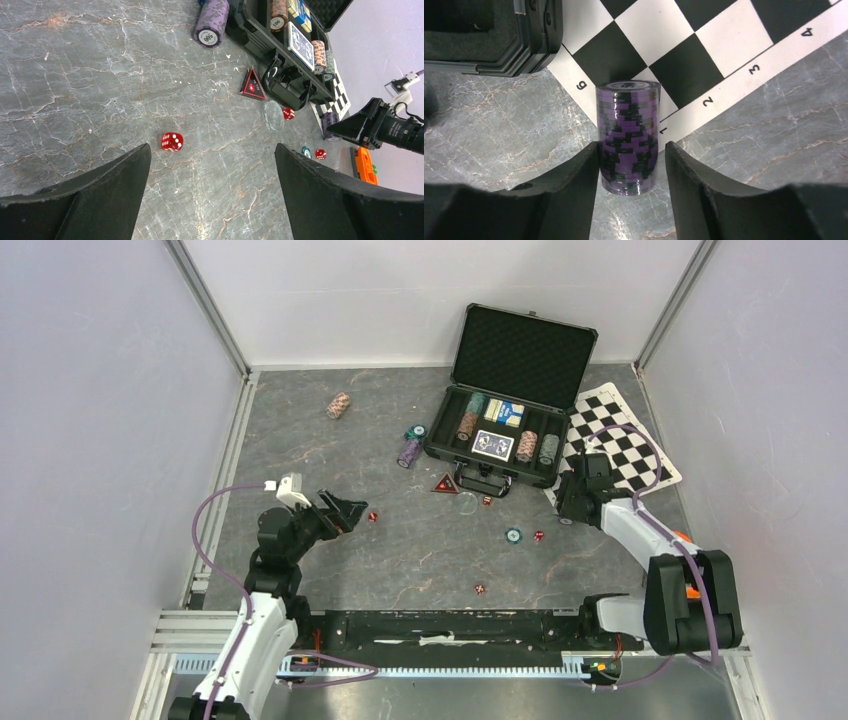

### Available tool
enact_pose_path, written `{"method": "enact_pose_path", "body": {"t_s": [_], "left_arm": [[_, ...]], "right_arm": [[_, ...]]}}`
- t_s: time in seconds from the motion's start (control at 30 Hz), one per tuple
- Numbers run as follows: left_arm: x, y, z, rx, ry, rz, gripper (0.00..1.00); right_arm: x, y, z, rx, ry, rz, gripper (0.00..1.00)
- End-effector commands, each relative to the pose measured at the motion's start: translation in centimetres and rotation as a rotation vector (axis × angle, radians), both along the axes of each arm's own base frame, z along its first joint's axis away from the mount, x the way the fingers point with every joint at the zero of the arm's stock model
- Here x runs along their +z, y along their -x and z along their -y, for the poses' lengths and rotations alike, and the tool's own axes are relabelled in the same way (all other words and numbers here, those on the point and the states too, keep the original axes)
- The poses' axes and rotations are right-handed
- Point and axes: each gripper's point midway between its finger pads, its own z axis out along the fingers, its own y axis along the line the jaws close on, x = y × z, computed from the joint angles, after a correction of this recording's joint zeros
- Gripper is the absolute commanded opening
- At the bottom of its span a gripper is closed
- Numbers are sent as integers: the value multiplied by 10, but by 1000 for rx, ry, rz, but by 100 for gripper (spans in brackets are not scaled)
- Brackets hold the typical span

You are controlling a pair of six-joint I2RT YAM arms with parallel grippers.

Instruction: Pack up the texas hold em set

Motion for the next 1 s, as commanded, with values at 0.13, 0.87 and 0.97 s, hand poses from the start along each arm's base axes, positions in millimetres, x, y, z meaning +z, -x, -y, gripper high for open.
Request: {"method": "enact_pose_path", "body": {"t_s": [0.13,0.87,0.97], "left_arm": [[8,-1,-1,-7,-16,46,99],[9,-3,0,-9,-12,55,100],[9,-3,0,-10,-14,55,100]], "right_arm": [[9,-16,3,-9,-3,61,43],[190,-152,-58,191,-259,684,33],[192,-179,-61,185,-269,673,33]]}}
